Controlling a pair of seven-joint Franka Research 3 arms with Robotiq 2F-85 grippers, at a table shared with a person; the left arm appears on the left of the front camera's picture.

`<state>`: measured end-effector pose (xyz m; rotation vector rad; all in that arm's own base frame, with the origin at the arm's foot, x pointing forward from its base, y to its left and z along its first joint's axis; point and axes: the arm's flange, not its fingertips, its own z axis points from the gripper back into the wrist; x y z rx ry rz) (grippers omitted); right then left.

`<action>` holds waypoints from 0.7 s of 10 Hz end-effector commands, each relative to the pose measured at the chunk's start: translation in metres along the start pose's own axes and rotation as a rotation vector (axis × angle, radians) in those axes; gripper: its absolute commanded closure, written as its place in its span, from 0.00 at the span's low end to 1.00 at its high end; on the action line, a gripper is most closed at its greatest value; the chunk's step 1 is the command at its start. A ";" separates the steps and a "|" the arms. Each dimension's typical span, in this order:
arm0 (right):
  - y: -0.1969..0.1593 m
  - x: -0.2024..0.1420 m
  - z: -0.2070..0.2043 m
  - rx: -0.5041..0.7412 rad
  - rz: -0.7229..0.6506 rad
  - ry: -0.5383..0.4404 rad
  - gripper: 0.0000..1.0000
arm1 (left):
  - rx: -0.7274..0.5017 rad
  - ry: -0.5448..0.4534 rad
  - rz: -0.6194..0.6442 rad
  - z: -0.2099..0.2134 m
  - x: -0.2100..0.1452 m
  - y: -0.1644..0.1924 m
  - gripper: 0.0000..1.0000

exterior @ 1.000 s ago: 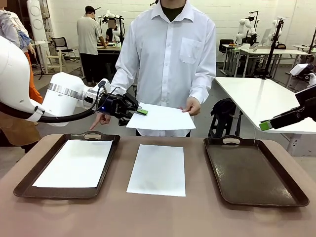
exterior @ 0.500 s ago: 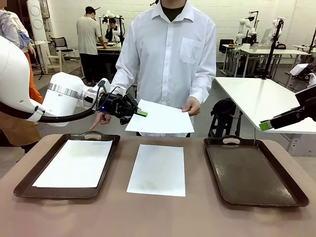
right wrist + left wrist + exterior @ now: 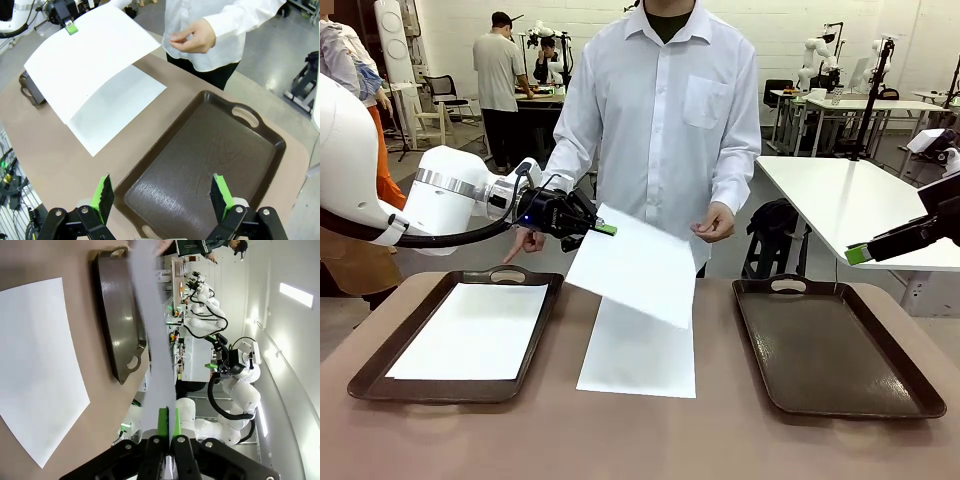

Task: Sort the A4 documents.
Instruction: Receive the A4 Paper, then place the A4 Paper in the designated Handle tray.

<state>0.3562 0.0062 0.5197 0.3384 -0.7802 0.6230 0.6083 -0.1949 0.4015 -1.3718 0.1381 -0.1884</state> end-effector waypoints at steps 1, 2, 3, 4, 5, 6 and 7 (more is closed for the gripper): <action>0.000 0.000 -0.001 0.003 -0.001 0.001 0.00 | 0.005 -0.006 0.000 -0.002 0.001 0.001 1.00; 0.000 0.000 -0.001 0.003 -0.001 0.001 0.00 | 0.005 -0.006 0.000 -0.002 0.001 0.001 1.00; 0.000 0.000 -0.001 0.003 -0.001 0.001 0.00 | 0.005 -0.006 0.000 -0.002 0.001 0.001 1.00; 0.000 0.000 -0.001 0.003 -0.001 0.001 0.00 | 0.005 -0.006 0.000 -0.002 0.001 0.001 1.00; 0.000 0.000 -0.001 0.003 -0.001 0.001 0.00 | 0.005 -0.006 0.000 -0.002 0.001 0.001 1.00; 0.000 0.000 -0.001 0.003 -0.001 0.001 0.00 | 0.005 -0.006 0.000 -0.002 0.001 0.001 1.00; 0.000 0.000 -0.001 0.003 -0.001 0.001 0.00 | 0.005 -0.006 0.000 -0.002 0.001 0.001 1.00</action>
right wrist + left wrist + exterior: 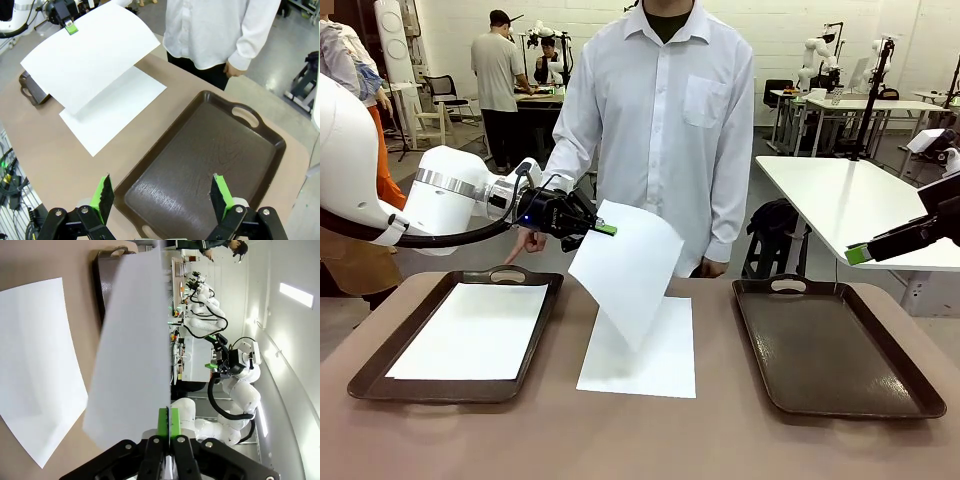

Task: Sort the A4 documents.
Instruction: Place the A4 Paper in the designated Handle tray.

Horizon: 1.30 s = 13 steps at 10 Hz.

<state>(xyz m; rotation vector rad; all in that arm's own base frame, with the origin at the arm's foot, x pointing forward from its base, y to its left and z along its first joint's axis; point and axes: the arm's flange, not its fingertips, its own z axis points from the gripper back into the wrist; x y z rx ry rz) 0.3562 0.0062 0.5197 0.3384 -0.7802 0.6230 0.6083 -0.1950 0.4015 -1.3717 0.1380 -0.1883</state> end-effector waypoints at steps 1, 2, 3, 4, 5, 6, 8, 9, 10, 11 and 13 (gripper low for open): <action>0.000 0.000 -0.001 0.003 -0.001 0.001 0.00 | 0.005 -0.006 0.000 -0.001 0.001 0.000 1.00; 0.000 0.000 -0.001 0.003 -0.001 0.001 0.00 | 0.005 -0.006 0.000 -0.001 0.001 0.000 1.00; 0.000 0.000 -0.001 0.003 -0.001 0.001 0.00 | 0.005 -0.006 0.000 -0.001 0.001 0.000 1.00; 0.000 0.000 -0.001 0.003 -0.001 0.001 0.00 | 0.005 -0.006 0.000 -0.001 0.001 0.000 1.00; 0.000 0.000 -0.001 0.003 -0.001 0.001 0.00 | 0.005 -0.006 0.000 -0.001 0.001 0.000 1.00; 0.000 0.000 -0.001 0.003 -0.001 0.001 0.00 | 0.000 0.000 0.000 0.000 0.000 0.000 0.99; 0.000 0.000 -0.001 0.003 -0.001 0.001 0.00 | 0.146 0.155 0.042 0.018 -0.007 -0.018 0.99; 0.000 0.000 -0.001 0.003 -0.001 0.001 0.00 | 0.230 0.175 0.082 0.034 -0.016 -0.028 0.99; 0.000 0.000 -0.001 0.003 -0.001 0.001 0.00 | 0.286 0.161 0.088 0.052 -0.025 -0.038 0.99; 0.000 0.000 -0.001 0.003 -0.001 0.001 0.00 | 0.325 0.118 0.094 0.069 -0.035 -0.043 0.99; 0.000 0.000 -0.001 0.003 -0.001 0.001 0.00 | 0.437 0.050 0.166 0.097 -0.042 -0.030 0.99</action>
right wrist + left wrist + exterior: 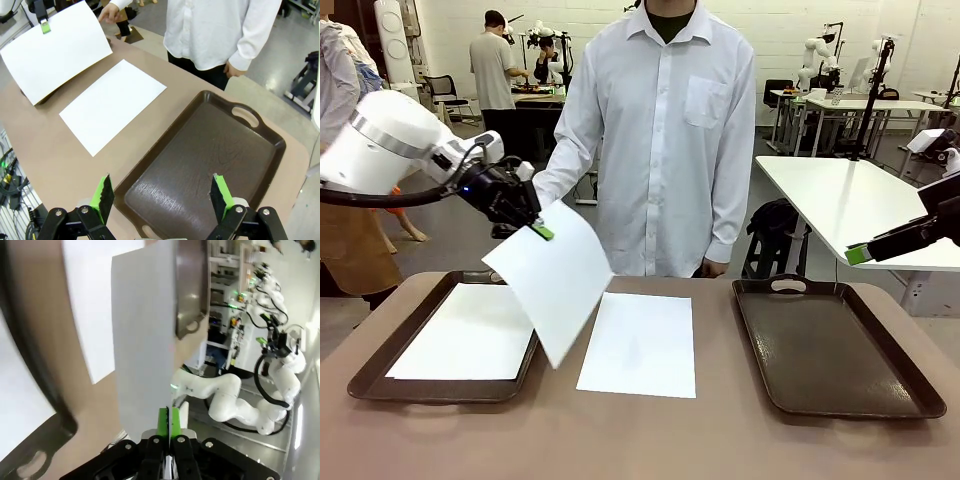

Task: Sort the A4 documents.
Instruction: Place the A4 Paper in the designated Handle tray.

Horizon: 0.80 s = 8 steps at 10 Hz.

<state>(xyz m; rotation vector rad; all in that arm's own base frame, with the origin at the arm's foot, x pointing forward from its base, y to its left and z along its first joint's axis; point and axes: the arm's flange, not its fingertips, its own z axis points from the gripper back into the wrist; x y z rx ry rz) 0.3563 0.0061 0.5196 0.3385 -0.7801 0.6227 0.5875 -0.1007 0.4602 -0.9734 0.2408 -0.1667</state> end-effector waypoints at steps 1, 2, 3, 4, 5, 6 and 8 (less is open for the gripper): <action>0.000 0.000 -0.001 0.002 0.000 0.001 0.00 | 0.098 -0.043 0.078 -0.002 0.001 0.023 0.99; 0.000 0.000 -0.001 0.002 0.000 0.001 0.00 | 0.107 -0.050 0.077 0.001 0.006 0.037 0.99; 0.000 0.000 -0.001 0.002 0.000 0.001 0.00 | 0.096 -0.060 0.076 0.003 0.010 0.048 0.99; 0.000 0.000 -0.001 0.002 0.000 0.001 0.00 | 0.093 -0.076 0.067 0.006 0.011 0.057 0.99; 0.000 0.000 -0.001 0.002 0.000 0.001 0.00 | 0.099 -0.089 0.076 0.011 0.010 0.063 0.99; 0.000 0.000 -0.001 0.002 0.000 0.001 0.00 | 0.137 -0.102 0.099 0.016 0.006 0.069 0.99; 0.000 0.000 -0.001 0.002 0.000 0.001 0.00 | 0.248 -0.145 0.192 0.033 -0.003 0.085 0.99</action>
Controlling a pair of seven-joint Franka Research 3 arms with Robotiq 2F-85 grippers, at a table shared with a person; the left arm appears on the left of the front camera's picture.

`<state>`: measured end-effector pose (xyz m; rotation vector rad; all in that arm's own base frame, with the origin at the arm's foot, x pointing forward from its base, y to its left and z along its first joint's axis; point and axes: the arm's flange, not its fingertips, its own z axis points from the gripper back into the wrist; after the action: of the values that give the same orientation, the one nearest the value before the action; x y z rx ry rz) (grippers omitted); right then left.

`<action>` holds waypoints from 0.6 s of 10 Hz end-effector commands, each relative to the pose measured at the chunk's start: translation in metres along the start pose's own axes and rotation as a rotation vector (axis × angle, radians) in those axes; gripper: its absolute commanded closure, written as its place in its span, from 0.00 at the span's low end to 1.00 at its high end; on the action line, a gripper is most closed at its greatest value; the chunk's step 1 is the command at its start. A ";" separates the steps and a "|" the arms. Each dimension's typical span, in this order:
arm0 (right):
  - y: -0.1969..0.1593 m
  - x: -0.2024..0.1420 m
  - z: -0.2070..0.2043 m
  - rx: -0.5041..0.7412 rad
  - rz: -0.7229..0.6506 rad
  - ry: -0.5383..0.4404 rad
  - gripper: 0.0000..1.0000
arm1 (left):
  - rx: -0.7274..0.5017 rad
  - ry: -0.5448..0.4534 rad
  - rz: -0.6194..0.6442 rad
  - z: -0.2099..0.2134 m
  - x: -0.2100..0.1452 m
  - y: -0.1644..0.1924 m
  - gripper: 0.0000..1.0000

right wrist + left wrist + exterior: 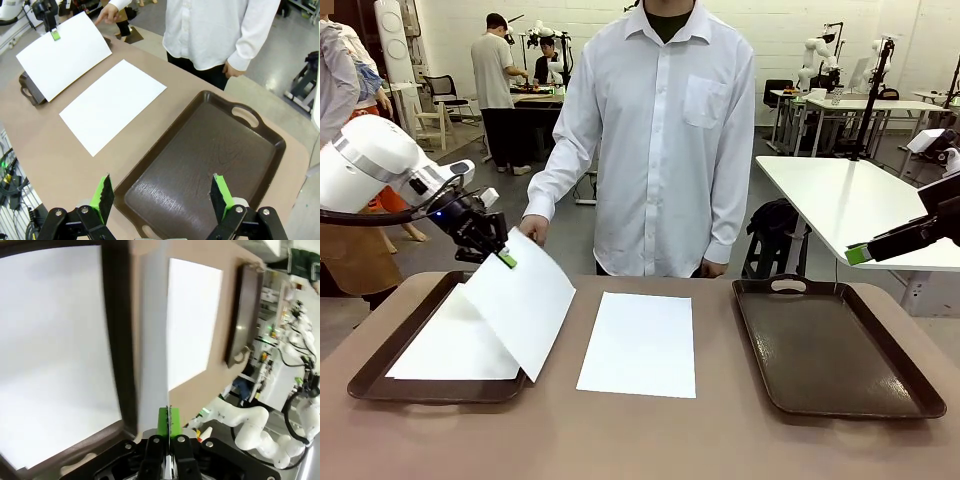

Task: Sort the A4 documents.
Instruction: Place the A4 Paper in the designated Handle tray.

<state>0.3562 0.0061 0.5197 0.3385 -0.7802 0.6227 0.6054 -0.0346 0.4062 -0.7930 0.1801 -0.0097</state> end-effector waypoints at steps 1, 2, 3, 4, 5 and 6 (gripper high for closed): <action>0.000 0.000 -0.001 0.002 -0.001 0.001 0.00 | 0.111 -0.049 0.085 0.011 -0.011 0.013 0.99; 0.000 0.000 -0.001 0.002 -0.001 0.001 0.00 | 0.146 -0.050 0.096 0.008 -0.008 0.021 0.99; 0.000 0.000 -0.001 0.002 -0.001 0.001 0.00 | 0.189 -0.048 0.110 0.001 -0.004 0.031 0.99; 0.000 0.000 -0.001 0.002 -0.001 0.001 0.00 | 0.199 -0.060 0.111 -0.001 -0.001 0.039 0.99; 0.000 0.000 -0.001 0.002 -0.001 0.001 0.00 | 0.236 -0.064 0.120 -0.002 0.001 0.047 0.99; 0.000 0.000 -0.001 0.002 -0.001 0.001 0.00 | 0.256 -0.030 0.145 -0.001 0.004 0.058 0.99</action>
<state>0.3563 0.0061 0.5197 0.3385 -0.7802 0.6227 0.6029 0.0029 0.3659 -0.5690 0.1757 0.0860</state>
